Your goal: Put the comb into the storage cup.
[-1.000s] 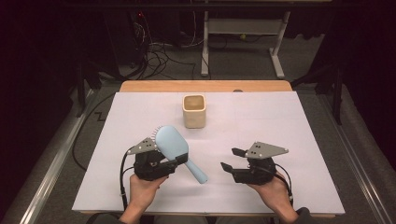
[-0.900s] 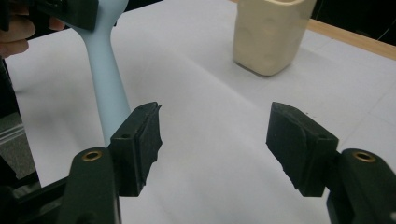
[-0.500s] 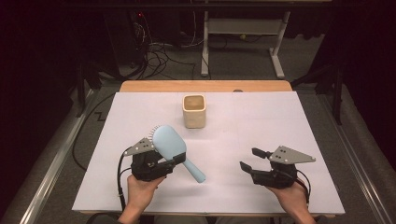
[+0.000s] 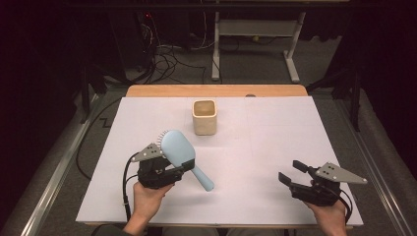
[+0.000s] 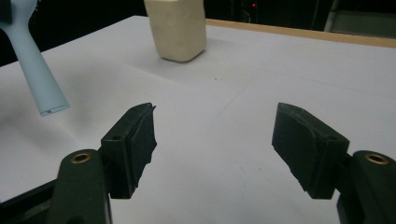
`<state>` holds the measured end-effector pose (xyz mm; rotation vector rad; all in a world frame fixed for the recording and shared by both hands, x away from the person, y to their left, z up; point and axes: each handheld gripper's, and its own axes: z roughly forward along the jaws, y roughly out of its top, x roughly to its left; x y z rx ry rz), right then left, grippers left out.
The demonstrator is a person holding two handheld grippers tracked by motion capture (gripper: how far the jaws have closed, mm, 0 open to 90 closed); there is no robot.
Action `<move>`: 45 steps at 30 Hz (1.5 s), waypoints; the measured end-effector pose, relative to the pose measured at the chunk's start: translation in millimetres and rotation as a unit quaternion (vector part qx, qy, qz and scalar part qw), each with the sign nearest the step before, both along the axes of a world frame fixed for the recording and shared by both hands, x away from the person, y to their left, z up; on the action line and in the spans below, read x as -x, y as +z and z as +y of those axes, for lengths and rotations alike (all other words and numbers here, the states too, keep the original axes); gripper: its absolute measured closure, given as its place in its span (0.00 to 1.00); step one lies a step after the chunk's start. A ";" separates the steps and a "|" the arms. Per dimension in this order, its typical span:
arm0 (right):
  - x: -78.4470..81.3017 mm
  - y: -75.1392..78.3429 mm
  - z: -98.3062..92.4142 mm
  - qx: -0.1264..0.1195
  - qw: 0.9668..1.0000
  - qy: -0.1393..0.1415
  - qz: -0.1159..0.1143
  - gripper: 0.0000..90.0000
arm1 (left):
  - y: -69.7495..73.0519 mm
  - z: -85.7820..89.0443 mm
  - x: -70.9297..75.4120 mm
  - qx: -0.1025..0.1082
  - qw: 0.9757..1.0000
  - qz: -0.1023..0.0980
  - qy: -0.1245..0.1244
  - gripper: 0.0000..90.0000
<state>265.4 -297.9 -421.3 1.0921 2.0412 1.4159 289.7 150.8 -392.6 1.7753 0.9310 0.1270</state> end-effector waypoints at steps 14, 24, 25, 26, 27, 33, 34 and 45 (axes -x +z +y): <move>8.7 -24.9 -33.8 -0.027 0.999 -0.046 -0.004 0.33 | 15.1 -0.1 -11.9 -0.007 1.000 -0.008 0.008 0.62; 7.8 -36.6 -37.2 -0.009 0.999 -0.044 -0.016 0.31 | 21.9 -0.2 -28.0 -0.020 1.000 -0.013 0.019 0.62; 7.8 -36.6 -37.2 -0.009 0.999 -0.044 -0.016 0.31 | 21.9 -0.2 -28.0 -0.020 1.000 -0.013 0.019 0.62; 7.5 -37.6 -37.3 -0.008 0.999 -0.047 -0.019 0.31 | 23.6 -0.7 -31.5 -0.023 0.999 -0.014 0.021 0.62; 7.5 -37.6 -37.3 -0.008 0.999 -0.047 -0.019 0.31 | 23.6 -0.7 -31.5 -0.023 0.999 -0.014 0.021 0.62; 8.5 -37.9 -38.0 -0.011 0.998 -0.051 -0.025 0.31 | 28.1 -2.6 -41.6 -0.028 0.999 -0.016 0.025 0.62; 8.7 -37.8 -38.5 -0.013 0.998 -0.052 -0.027 0.31 | 28.0 -3.2 -44.4 -0.029 0.999 -0.015 0.027 0.62; 8.8 -37.5 -39.0 -0.014 0.998 -0.054 -0.029 0.32 | 29.8 -5.9 -53.8 -0.036 0.999 -0.014 0.031 0.62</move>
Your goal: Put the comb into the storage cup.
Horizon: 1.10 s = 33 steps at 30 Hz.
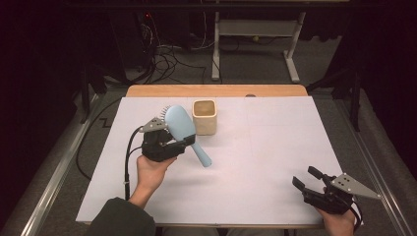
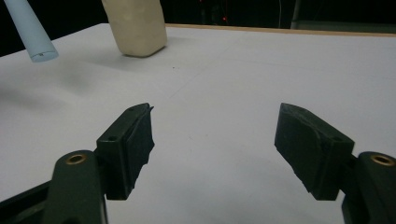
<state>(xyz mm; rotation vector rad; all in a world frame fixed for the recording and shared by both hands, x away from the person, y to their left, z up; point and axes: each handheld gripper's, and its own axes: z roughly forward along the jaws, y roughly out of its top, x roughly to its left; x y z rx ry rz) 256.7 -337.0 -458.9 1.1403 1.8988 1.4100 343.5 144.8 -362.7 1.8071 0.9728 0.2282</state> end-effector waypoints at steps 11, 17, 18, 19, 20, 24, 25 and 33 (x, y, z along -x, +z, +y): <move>-0.4 -0.6 0.6 -0.001 1.000 0.002 0.000 0.33 | 2.3 0.7 -7.4 -0.005 1.000 0.002 0.006 0.61; -0.6 -0.7 0.6 -0.001 1.000 0.002 0.002 0.33 | 4.6 1.3 -9.8 -0.006 1.000 0.001 0.009 0.61; -0.5 -0.7 0.7 -0.001 1.000 0.002 0.001 0.33 | 5.6 1.7 -10.5 -0.005 1.000 0.001 0.009 0.61; -0.5 -0.7 0.7 -0.001 1.000 0.002 0.001 0.33 | 5.6 1.7 -10.5 -0.005 1.000 0.001 0.009 0.61; -0.5 -0.7 0.7 -0.001 1.000 0.002 0.001 0.33 | 6.1 1.9 -10.9 -0.004 1.000 0.000 0.010 0.61; -0.6 -0.7 0.7 -0.001 1.000 0.003 0.002 0.33 | 7.7 2.6 -12.7 -0.001 1.000 -0.001 0.013 0.61; -0.6 -0.7 0.7 -0.001 1.000 0.002 0.002 0.33 | 8.0 2.7 -13.2 0.000 1.000 -0.001 0.013 0.61; -0.5 -0.7 0.7 -0.001 1.000 0.002 0.001 0.33 | 10.2 2.0 -16.4 -0.003 1.000 -0.002 0.016 0.61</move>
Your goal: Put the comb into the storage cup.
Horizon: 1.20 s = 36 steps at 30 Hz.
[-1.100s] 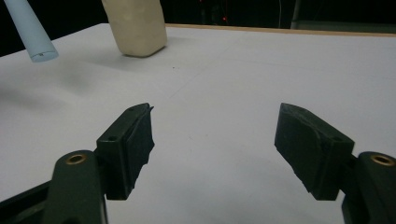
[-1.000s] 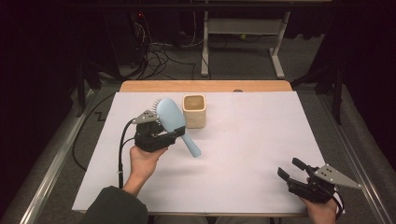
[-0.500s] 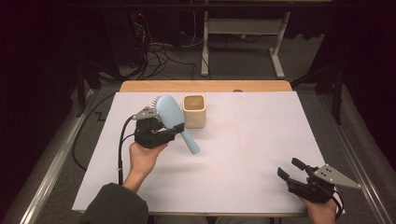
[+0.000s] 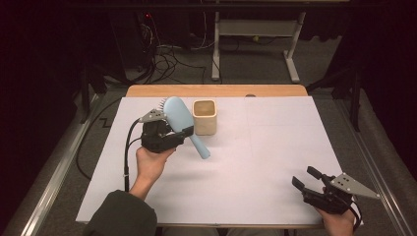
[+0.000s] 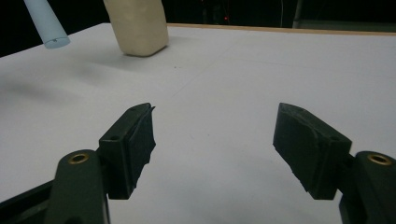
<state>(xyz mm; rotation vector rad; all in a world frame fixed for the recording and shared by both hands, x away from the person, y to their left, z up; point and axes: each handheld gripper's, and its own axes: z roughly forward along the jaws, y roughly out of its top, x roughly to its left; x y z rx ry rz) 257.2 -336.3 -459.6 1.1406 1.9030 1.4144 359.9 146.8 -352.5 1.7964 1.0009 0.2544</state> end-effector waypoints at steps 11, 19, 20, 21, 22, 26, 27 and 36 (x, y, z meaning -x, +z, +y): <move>-0.1 -0.1 -0.3 -0.005 1.000 0.001 0.001 0.33 | 3.7 -1.5 -6.9 0.003 1.000 0.000 0.002 0.61; -0.3 -0.1 -0.4 -0.006 1.000 0.001 0.001 0.33 | 2.9 -3.5 -12.6 0.002 1.000 0.004 0.004 0.61; -0.3 -0.1 -0.3 -0.007 1.000 0.002 0.001 0.33 | 2.8 -3.6 -13.4 0.002 1.000 0.005 0.005 0.61; -0.3 -0.2 -0.3 -0.007 1.000 0.002 0.001 0.33 | 2.6 -3.6 -14.0 0.002 1.000 0.005 0.006 0.61; -0.2 -0.1 -0.2 -0.007 1.000 0.002 0.001 0.33 | 2.5 -3.5 -14.7 0.001 1.000 0.006 0.006 0.61; 0.1 0.1 -0.4 -0.007 1.000 0.003 0.000 0.33 | 2.2 -2.7 -17.1 -0.001 1.000 0.006 0.010 0.61; 0.1 0.1 -0.3 -0.007 1.000 0.003 0.000 0.33 | 2.3 -1.9 -17.8 0.000 1.000 0.006 0.012 0.61; -0.2 0.0 0.1 -0.007 1.000 0.004 -0.001 0.33 | 2.6 0.0 -21.8 0.010 1.000 0.010 0.015 0.61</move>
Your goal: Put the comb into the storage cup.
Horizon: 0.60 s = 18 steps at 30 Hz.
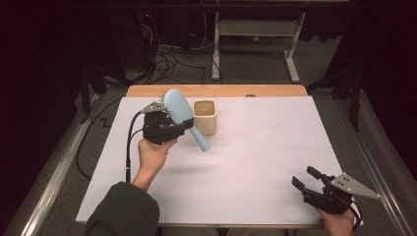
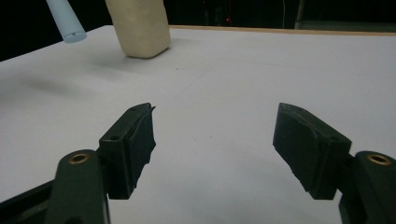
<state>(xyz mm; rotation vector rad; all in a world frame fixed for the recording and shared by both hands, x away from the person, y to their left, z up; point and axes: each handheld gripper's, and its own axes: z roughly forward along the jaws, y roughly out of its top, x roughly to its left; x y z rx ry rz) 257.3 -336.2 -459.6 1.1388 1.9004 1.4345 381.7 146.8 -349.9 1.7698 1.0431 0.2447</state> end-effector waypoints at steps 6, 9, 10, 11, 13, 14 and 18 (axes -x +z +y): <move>0.6 0.2 -0.7 -0.004 1.000 -0.001 0.000 0.33 | 4.4 -0.9 -4.7 -0.006 1.000 -0.002 0.004 0.61; 0.5 0.2 -0.7 -0.003 1.000 -0.002 0.000 0.33 | 5.1 -0.1 -6.8 -0.008 1.000 -0.001 0.007 0.61; 0.1 0.2 -0.4 -0.001 1.000 0.000 0.001 0.33 | 4.5 0.7 -8.5 -0.009 1.000 0.000 0.009 0.61; 0.1 0.2 -0.4 -0.001 1.000 0.000 0.001 0.33 | 4.5 0.7 -8.5 -0.009 1.000 0.000 0.009 0.61; 0.4 0.3 0.4 0.000 1.000 0.000 0.000 0.33 | 3.8 1.5 -10.6 -0.009 1.000 0.003 0.012 0.61; 0.4 0.2 0.3 0.000 1.000 0.000 -0.001 0.33 | 3.7 2.0 -12.0 -0.009 1.000 0.004 0.013 0.61; 0.5 0.5 -0.6 -0.001 1.000 -0.001 -0.001 0.33 | 4.5 2.9 -14.2 -0.009 1.000 0.005 0.016 0.61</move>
